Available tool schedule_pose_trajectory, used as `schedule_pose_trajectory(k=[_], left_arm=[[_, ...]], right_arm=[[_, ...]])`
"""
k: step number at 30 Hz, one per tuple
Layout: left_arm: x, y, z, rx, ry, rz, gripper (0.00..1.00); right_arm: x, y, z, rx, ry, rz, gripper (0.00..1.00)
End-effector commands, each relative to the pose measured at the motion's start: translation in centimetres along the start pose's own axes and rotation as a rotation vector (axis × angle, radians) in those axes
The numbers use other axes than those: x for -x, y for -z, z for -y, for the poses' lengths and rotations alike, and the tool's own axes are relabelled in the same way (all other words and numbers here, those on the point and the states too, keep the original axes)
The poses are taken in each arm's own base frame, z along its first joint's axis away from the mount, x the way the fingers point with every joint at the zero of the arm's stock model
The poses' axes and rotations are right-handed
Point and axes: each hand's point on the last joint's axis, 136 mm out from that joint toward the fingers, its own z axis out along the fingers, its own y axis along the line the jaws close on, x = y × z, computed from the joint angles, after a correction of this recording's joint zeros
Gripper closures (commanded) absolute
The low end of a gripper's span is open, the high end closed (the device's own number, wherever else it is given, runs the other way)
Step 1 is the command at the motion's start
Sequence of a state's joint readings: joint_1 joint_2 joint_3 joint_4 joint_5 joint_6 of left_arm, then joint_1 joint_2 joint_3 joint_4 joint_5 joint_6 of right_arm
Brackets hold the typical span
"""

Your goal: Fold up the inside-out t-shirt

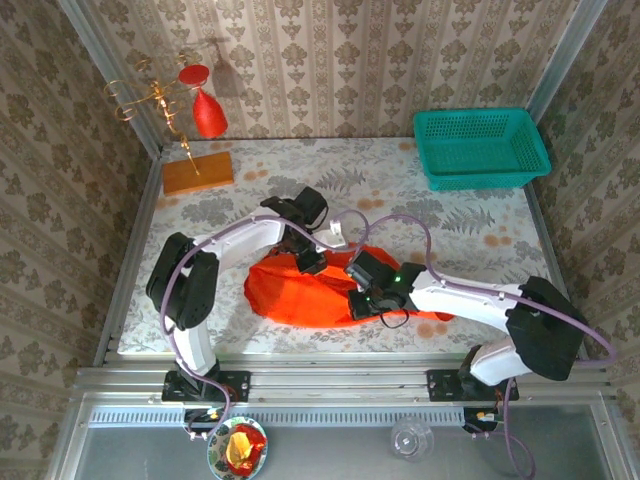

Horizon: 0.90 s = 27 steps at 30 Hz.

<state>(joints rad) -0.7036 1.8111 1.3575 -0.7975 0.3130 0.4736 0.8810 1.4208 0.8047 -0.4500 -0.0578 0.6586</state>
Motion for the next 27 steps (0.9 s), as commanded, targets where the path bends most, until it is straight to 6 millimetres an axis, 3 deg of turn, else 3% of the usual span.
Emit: schedule_pose_trajectory(k=[1, 3, 6, 9, 11, 16, 21, 25, 27], left_arm=[[3.4, 5.8, -1.8, 0.096, 0.054, 0.169, 1.00], [4.4, 8.3, -2.5, 0.106, 0.094, 0.244, 1.00], [4.7, 10.5, -3.7, 0.122, 0.166, 0.292, 1.00], [4.1, 10.4, -4.3, 0.122, 0.203, 0.268, 1.00], [3.7, 9.8, -4.4, 0.109, 0.215, 0.236, 1.00], [3.5, 8.6, -4.4, 0.079, 0.251, 0.223, 1.00], [3.9, 8.5, -4.3, 0.065, 0.267, 0.248, 1.00], [4.0, 8.6, -4.5, 0.068, 0.282, 0.256, 1.00], [4.1, 8.6, -4.6, 0.068, 0.289, 0.258, 1.00]], right_arm=[[-1.0, 0.9, -0.3, 0.054, -0.002, 0.001, 1.00], [-1.9, 0.7, -0.7, 0.103, -0.002, -0.022, 1.00], [-3.6, 0.1, -0.6, 0.128, -0.011, -0.085, 1.00], [-4.4, -0.1, -0.3, 0.131, -0.018, -0.106, 1.00], [-3.9, 0.4, -0.6, 0.151, -0.016, -0.074, 1.00], [0.7, 3.5, -1.6, 0.138, -0.055, 0.114, 0.67], [6.0, 5.1, -3.0, 0.140, -0.169, 0.284, 0.56], [9.3, 4.4, -4.3, 0.182, -0.269, 0.336, 0.54], [10.2, 2.6, -4.6, 0.162, -0.298, 0.315, 0.54]])
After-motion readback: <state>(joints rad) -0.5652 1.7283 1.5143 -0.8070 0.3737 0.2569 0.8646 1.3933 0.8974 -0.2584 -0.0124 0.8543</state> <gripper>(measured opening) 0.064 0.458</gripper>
